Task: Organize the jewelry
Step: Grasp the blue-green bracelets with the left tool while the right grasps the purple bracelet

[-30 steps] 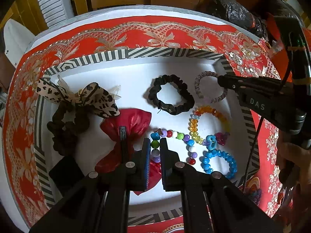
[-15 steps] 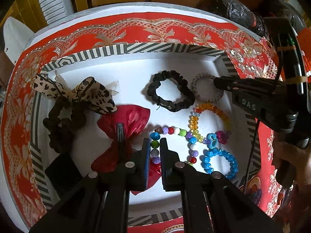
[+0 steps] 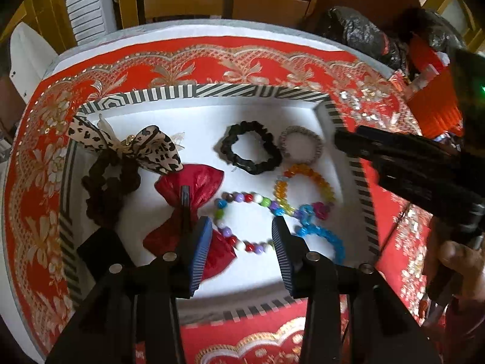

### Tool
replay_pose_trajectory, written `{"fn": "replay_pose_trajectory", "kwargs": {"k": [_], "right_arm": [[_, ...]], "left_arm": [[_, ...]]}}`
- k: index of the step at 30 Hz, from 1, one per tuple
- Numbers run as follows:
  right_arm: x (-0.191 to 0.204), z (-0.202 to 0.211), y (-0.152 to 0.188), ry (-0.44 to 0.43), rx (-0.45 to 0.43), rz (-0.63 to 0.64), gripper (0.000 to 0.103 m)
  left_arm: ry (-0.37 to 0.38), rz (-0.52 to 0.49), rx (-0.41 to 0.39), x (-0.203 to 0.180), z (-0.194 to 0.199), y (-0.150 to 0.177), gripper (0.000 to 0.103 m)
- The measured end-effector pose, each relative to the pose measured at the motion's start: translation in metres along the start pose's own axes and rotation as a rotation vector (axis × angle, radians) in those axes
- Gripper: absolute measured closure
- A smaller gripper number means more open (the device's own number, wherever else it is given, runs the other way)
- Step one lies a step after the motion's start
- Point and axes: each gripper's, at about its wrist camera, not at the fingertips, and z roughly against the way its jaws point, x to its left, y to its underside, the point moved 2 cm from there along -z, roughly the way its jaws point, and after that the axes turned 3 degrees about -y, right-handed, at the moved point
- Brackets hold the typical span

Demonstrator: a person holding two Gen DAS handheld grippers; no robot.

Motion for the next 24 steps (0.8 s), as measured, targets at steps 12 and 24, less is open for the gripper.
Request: {"fn": "replay_pose_trajectory", "kwargs": {"k": [12, 24], "right_arm": [[-0.028, 0.119, 0.130, 0.021, -0.038, -0.075, 0.049], [-0.040, 0.073, 0.230, 0.077, 0.085, -0.137, 0.068]], "left_arm": [[0.107, -0.120, 0.037, -0.049, 0.029, 0.066, 0.073], [0.136, -0.172, 0.121, -0.081, 0.024, 0.112, 0.073]]}}
